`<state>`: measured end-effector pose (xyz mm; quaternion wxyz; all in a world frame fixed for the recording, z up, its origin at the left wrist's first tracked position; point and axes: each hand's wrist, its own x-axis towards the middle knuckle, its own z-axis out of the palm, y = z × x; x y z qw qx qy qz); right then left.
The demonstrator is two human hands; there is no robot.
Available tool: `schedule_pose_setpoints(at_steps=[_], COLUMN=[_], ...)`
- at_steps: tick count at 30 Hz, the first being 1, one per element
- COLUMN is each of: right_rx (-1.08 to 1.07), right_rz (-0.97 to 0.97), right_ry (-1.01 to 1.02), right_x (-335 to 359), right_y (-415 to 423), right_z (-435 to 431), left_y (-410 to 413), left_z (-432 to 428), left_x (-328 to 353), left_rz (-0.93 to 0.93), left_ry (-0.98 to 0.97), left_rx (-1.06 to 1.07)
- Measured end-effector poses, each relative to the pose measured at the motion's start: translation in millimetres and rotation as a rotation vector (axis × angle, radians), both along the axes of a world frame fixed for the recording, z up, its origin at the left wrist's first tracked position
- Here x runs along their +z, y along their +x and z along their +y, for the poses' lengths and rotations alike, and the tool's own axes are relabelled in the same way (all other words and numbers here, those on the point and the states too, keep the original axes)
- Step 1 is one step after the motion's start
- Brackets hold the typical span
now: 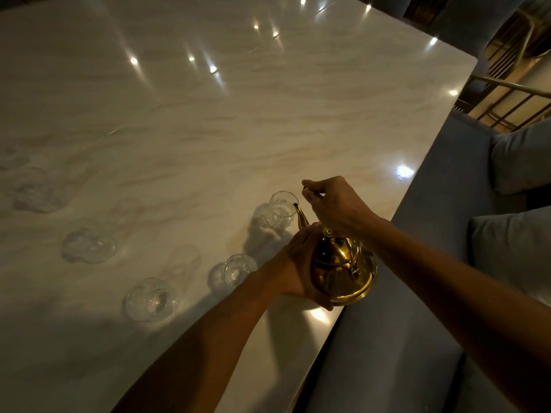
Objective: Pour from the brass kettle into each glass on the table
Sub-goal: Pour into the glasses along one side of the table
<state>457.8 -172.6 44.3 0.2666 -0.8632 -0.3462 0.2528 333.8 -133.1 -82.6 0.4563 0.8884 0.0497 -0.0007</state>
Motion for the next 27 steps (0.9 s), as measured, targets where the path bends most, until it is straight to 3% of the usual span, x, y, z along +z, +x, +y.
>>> schedule_pose_setpoints(at_steps=[27], right_rx=[0.001], right_rz=[-0.007], right_ry=[-0.046], right_x=[2.0], right_y=[2.8], right_z=[10.7], left_y=[0.9], left_z=[5.3], left_x=[3.4], left_rz=[0.011], left_ry=[-0.032], left_rx=[0.003])
